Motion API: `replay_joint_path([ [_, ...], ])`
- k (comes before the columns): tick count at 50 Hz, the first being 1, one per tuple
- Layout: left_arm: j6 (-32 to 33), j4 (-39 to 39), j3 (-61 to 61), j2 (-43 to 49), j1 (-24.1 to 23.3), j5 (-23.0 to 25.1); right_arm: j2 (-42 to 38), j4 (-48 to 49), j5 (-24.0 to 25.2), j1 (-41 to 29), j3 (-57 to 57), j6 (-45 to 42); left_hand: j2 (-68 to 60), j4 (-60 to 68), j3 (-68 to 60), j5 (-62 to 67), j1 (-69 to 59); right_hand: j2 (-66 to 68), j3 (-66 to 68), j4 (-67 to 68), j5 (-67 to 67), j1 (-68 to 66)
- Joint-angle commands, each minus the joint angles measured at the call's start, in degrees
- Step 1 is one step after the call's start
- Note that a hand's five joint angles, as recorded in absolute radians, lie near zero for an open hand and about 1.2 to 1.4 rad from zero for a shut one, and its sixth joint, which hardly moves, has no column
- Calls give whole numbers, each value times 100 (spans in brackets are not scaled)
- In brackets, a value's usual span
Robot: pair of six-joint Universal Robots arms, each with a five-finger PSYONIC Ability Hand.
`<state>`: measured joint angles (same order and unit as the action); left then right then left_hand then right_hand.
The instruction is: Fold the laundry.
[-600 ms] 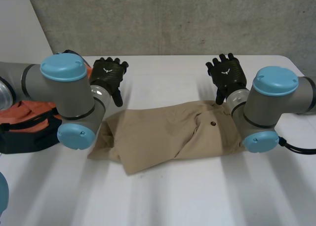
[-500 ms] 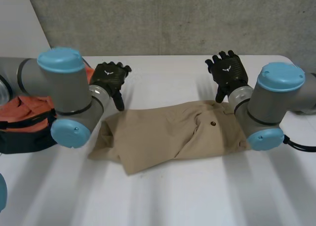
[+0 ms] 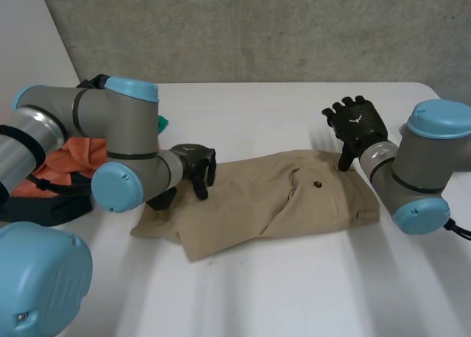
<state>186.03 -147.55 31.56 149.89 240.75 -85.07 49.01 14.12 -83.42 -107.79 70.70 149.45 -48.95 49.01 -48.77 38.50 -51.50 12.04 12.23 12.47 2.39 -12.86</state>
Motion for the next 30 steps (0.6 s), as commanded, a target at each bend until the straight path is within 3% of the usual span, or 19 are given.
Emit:
replay_joint_path([
  [1, 574, 7, -220, -161, -90, -351, 126, 65, 62, 91, -126, 5, -3105, 3099, -3123, 3150, -2850, -204, -223, -247, -239, 286],
  [5, 926, 103, -300, -556, -72, -695, 205, 65, 202, 100, -302, 66, -3105, 3099, -3123, 3150, -2850, -204, -223, -247, -239, 286],
  [9, 1164, 86, -186, -1066, -116, -730, 205, 4, 553, 100, -574, 198, -3105, 3099, -3123, 3150, -2850, -204, -223, -247, -239, 286],
  [16, 1410, -37, 253, -1305, -98, -616, -102, -988, 1635, 109, -1233, 198, -3105, 3099, -3123, 3149, -2850, -204, -223, -247, -239, 286],
  [25, 1173, -72, 684, -1216, -81, -642, -884, -2035, 1829, 74, -2331, 190, -3105, 3099, -3123, 3150, -2850, -204, -223, -247, -239, 286],
  [30, 1032, -134, 1027, -1550, -98, -634, -1507, -2632, 1917, 65, -3270, 76, -3105, 3099, -3123, 3150, -2850, 651, 633, 609, 617, -569],
])
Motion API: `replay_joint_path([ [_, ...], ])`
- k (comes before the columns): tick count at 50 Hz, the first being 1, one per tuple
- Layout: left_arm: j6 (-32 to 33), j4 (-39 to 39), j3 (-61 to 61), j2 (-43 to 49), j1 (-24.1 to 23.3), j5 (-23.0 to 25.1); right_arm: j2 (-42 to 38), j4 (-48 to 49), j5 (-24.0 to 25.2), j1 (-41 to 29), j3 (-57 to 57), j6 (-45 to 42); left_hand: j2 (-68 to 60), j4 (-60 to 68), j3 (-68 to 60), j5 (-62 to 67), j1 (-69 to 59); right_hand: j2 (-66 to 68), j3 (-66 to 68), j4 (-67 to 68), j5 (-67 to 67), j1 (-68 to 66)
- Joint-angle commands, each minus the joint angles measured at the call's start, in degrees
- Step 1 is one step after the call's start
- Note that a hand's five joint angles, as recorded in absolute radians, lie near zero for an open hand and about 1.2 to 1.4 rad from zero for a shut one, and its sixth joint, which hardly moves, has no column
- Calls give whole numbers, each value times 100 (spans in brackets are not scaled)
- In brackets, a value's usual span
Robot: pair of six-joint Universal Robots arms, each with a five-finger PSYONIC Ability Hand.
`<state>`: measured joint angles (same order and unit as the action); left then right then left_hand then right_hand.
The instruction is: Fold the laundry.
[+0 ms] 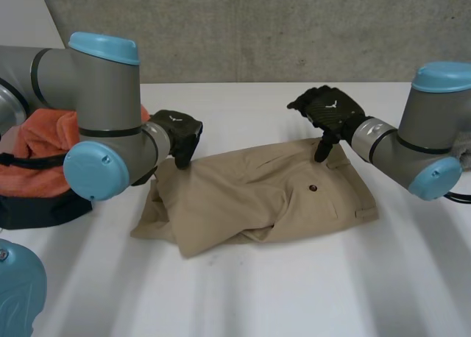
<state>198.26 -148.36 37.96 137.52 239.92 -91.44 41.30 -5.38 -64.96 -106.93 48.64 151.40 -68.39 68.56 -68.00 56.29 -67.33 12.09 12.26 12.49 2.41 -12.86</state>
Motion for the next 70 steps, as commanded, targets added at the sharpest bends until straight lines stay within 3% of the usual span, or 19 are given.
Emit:
replay_joint_path([
  [1, -200, -53, 448, -357, -24, 4, -833, -762, 71, -21, -1189, -137, -1161, 1144, -1200, 1371, -1267, 682, 665, 642, 650, -605],
  [6, -209, -185, 642, -516, -77, -5, -1308, -1105, 62, -48, -1743, -321, -1161, 1144, -1200, 1371, -1267, 1085, 1068, 1045, 1053, -1008],
  [9, -183, -343, 642, -490, -50, -23, -1519, -1158, 19, -135, -1954, -523, -1161, 1144, -1200, 1371, -1267, 2158, 2140, 2118, 2126, -2081],
  [10, -183, -387, 625, -472, -33, -23, -1554, -1132, 1, -153, -2007, -541, -1161, 1144, -1200, 1371, -1267, 2912, 2895, 2872, 2880, -2835],
  [12, -174, -545, 564, -349, 29, -5, -1607, -957, -78, -188, -2191, -594, -1161, 1144, -1200, 1371, -1267, 6439, 6421, 6398, 6406, -6361],
  [13, -157, -615, 528, -297, 55, -31, -1590, -843, -122, -206, -2279, -585, -1161, 1144, -1200, 1371, -1267, 6787, 6770, 6747, 6755, -6710],
  [18, 124, -1282, -129, 99, 318, -32, -1160, 141, -736, -329, -2605, -120, -1161, 1144, -1200, 1371, -1267, 6791, 6774, 6751, 6759, -6714],
  [23, 414, -2397, -1796, 336, 626, 65, -108, 1676, -1535, -522, -2264, 591, -1161, 1144, -1200, 1371, -1267, 6791, 6774, 6751, 6759, -6714],
  [27, 345, -2987, -2782, 337, 705, 205, 640, 2434, -1774, -671, -1606, 830, -1161, 1144, -1200, 1371, -1267, 6791, 6774, 6751, 6759, -6714],
  [30, 170, -2928, -3153, 197, 723, 180, 1028, 2647, -1792, -707, -1165, 812, -1161, 1144, -1200, 1371, -1267, 6791, 6774, 6751, 6759, -6714],
  [32, 20, -2778, -3111, 82, 715, 162, 1283, 2674, -1748, -795, -796, 768, -361, 344, -400, 571, -467, 6791, 6774, 6751, 6759, -6714],
  [33, -68, -2691, -3032, 38, 714, 153, 1336, 2665, -1740, -830, -681, 742, 594, -611, 555, -384, 488, 6791, 6774, 6751, 6759, -6714],
  [34, -321, -2481, -2736, -75, 723, 144, 1406, 2656, -1713, -891, -471, 655, 2852, -2869, 2813, -2642, 2746, 6791, 6774, 6751, 6759, -6714],
  [36, -612, -2243, -2330, -181, 732, 144, 1451, 2621, -1713, -935, -286, 523, 4415, -4432, 4376, -4205, 4310, 6791, 6774, 6751, 6759, -6714],
  [42, -1447, -1802, -470, -559, 732, 118, 1416, 2472, -1695, -1032, 206, -22, 5765, -5782, 5727, -5556, 5660, 6791, 6774, 6751, 6759, -6714],
  [51, -1756, -2373, 888, -490, 802, 548, 1556, 2243, -1388, -1164, 813, -181, 5839, -5856, 5800, -5629, 5733, 6791, 6774, 6751, 6759, -6714],
  [58, -2045, -2417, 880, -104, 750, 1014, 1819, 2243, -1186, -1199, 1226, -163, 5839, -5856, 5800, -5629, 5733, 6791, 6774, 6751, 6759, -6714],
  [70, -2776, -1864, 282, 556, 293, 1014, 2216, 2190, -1493, -1348, 1491, 12, 5314, -5331, 5275, -5104, 5208, 6791, 6774, 6751, 6759, -6714],
])
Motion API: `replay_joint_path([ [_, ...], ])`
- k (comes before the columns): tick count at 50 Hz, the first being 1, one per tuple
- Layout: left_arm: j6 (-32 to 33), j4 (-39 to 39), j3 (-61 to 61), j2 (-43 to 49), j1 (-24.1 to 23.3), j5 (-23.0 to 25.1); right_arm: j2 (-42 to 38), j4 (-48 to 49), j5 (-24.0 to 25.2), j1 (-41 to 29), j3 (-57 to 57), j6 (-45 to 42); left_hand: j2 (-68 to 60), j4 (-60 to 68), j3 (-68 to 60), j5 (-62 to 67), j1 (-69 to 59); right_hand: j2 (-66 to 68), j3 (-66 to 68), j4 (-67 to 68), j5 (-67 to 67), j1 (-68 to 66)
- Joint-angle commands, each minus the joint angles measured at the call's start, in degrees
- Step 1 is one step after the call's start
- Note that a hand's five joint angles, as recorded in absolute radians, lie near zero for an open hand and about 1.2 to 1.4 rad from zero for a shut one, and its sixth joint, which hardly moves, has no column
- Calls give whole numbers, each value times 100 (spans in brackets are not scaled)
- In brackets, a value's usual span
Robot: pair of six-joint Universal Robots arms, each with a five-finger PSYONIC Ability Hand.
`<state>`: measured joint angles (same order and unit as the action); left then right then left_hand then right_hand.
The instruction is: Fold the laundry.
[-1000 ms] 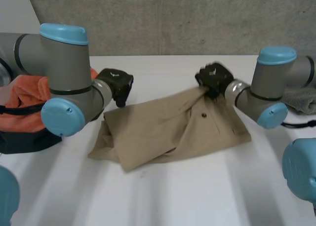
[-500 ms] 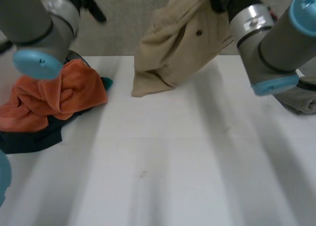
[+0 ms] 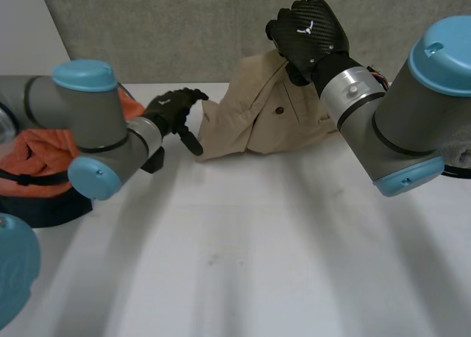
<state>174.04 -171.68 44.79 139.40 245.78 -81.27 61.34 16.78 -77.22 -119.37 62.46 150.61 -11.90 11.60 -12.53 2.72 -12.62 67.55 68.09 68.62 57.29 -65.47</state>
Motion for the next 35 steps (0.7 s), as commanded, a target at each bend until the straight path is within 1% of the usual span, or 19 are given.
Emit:
replay_joint_path([
  [1, -353, 530, -435, 395, -320, -21, 229, -35, -319, -113, 108, 101, -336, 366, -273, 253, -264, 1245, 1191, 1138, 1271, -1453],
  [5, -318, 680, -611, 501, -426, -108, 308, -201, -451, -165, 134, 144, -705, 735, -642, 623, -633, 1245, 1191, 1138, 1271, -1453],
  [9, -230, 531, -901, 685, -400, -407, 440, -377, -460, -183, 213, 250, -2417, 2447, -2353, 2334, -2345, 1245, 1191, 1138, 1271, -1453],
  [10, -152, 469, -1041, 781, -382, -538, 527, -404, -478, -174, 274, 311, -3471, 3501, -3408, 3388, -3399, 1245, 1191, 1138, 1271, -1453],
  [12, -29, 460, -1199, 869, -373, -636, 598, -413, -478, -148, 328, 364, -5055, 5086, -4992, 4973, -4984, 1245, 1191, 1138, 1271, -1453],
  [13, 164, 512, -1322, 905, -339, -758, 633, -421, -487, -139, 363, 373, -6793, 6823, -6730, 6710, -6721, 1245, 1191, 1138, 1271, -1453],
  [16, 516, 705, -1394, 809, -260, -908, 704, -439, -487, -69, 477, 338, -6810, 6840, -6747, 6728, -6738, 1245, 1191, 1138, 1271, -1453],
  [19, 912, 1048, -1210, 230, -75, -1031, 721, -465, -487, 133, 539, 163, -6810, 6840, -6747, 6728, -6738, 1245, 1191, 1138, 1271, -1453],
  [21, 1105, 1172, -850, -446, 101, -979, 730, -605, -478, 317, 583, 13, -6810, 6840, -6747, 6728, -6738, 1245, 1191, 1138, 1271, -1453],
  [22, 1210, 1128, -562, -979, 223, -866, 748, -719, -452, 396, 609, -48, -6810, 6840, -6747, 6728, -6738, 1245, 1191, 1138, 1271, -1453],
  [25, 1378, 979, -86, -1799, 364, -602, 783, -904, -425, 485, 635, -31, -6810, 6840, -6747, 6728, -6738, 1245, 1191, 1138, 1271, -1453],
  [26, 1422, 900, 194, -2246, 434, -409, 809, -983, -408, 502, 662, -49, -6810, 6840, -6747, 6728, -6738, 1245, 1191, 1138, 1271, -1453],
  [29, 1440, 786, 748, -2487, 400, -75, 809, -1054, -390, 485, 688, -84, -6810, 6840, -6747, 6728, -6738, 1245, 1191, 1138, 1271, -1453],
  [30, 1422, 768, 890, -2487, 365, -4, 809, -1072, -407, 442, 679, -110, -6479, 6509, -6416, 6396, -6407, 1245, 1191, 1138, 1271, -1453],
  [31, 1405, 768, 1022, -2479, 330, 40, 809, -1072, -425, 415, 671, -110, -5693, 5723, -5630, 5610, -5621, 1245, 1191, 1138, 1271, -1453],
  [32, 1379, 759, 1128, -2453, 304, 76, 792, -1072, -434, 380, 653, -93, -4653, 4683, -4590, 4570, -4581, 1245, 1191, 1138, 1271, -1453],
  [33, 1344, 767, 1355, -2348, 225, 93, 766, -1072, -460, 319, 627, -75, -2377, 2408, -2314, 2295, -2306, 1245, 1191, 1138, 1271, -1453],
  [34, 1308, 759, 1453, -2277, 189, 76, 748, -1063, -478, 292, 618, -66, -1522, 1552, -1459, 1439, -1450, 1245, 1191, 1138, 1271, -1453],
  [35, 1273, 750, 1550, -2181, 154, 41, 730, -1063, -504, 266, 609, -49, -1047, 1077, -984, 965, -975, 1245, 1191, 1138, 1271, -1453],
])
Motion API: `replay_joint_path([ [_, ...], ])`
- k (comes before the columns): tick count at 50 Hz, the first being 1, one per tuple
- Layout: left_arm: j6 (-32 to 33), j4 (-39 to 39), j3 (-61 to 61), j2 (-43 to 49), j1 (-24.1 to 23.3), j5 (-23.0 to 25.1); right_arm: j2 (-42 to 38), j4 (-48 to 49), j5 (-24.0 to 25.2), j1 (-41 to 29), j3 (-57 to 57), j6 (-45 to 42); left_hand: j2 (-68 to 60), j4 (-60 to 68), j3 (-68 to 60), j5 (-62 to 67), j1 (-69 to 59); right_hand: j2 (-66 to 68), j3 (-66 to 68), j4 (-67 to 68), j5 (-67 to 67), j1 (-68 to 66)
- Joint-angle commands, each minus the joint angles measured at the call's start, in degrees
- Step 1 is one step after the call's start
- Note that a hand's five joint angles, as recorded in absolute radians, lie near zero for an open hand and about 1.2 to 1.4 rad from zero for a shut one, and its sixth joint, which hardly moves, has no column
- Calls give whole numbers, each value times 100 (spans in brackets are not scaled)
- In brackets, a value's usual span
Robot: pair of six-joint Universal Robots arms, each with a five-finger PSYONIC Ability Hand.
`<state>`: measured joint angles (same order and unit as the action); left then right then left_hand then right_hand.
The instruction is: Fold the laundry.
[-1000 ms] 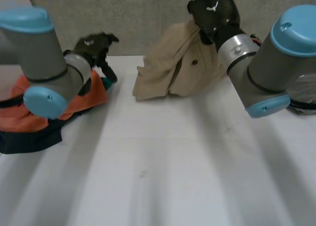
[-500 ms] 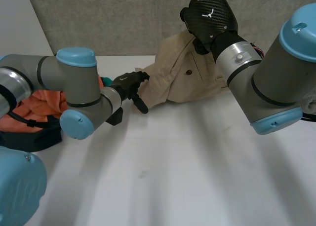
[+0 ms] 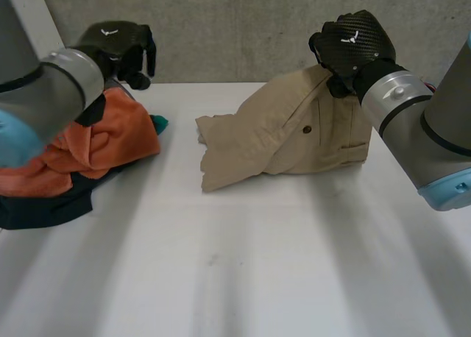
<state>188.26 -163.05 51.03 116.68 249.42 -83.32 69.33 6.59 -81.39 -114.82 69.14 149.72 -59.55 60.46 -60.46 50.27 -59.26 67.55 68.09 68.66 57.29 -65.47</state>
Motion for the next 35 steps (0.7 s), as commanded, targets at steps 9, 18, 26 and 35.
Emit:
replay_joint_path([
  [9, -773, -516, 1190, 1110, -490, -360, -122, -62, -649, -691, -225, 66, 4446, -4537, 4537, -4518, 4417, 1245, 1191, 1134, 1271, -1453],
  [18, -1177, -552, 619, 1875, -675, -202, -51, -158, -1010, -955, -384, 294, 4463, -4554, 4554, -4535, 4434, 1245, 1191, 1134, 1271, -1453],
  [26, -1520, -403, -48, 2420, -965, -342, -69, -334, -1300, -1183, -577, 470, 4615, -4705, 4705, -4687, 4586, 1245, 1191, 1134, 1271, -1453],
  [35, -1766, -122, -822, 2825, -1255, -772, -60, -527, -1573, -1394, -762, 567, 4163, -4253, 4253, -4235, 4134, 1245, 1191, 1134, 1271, -1453],
])
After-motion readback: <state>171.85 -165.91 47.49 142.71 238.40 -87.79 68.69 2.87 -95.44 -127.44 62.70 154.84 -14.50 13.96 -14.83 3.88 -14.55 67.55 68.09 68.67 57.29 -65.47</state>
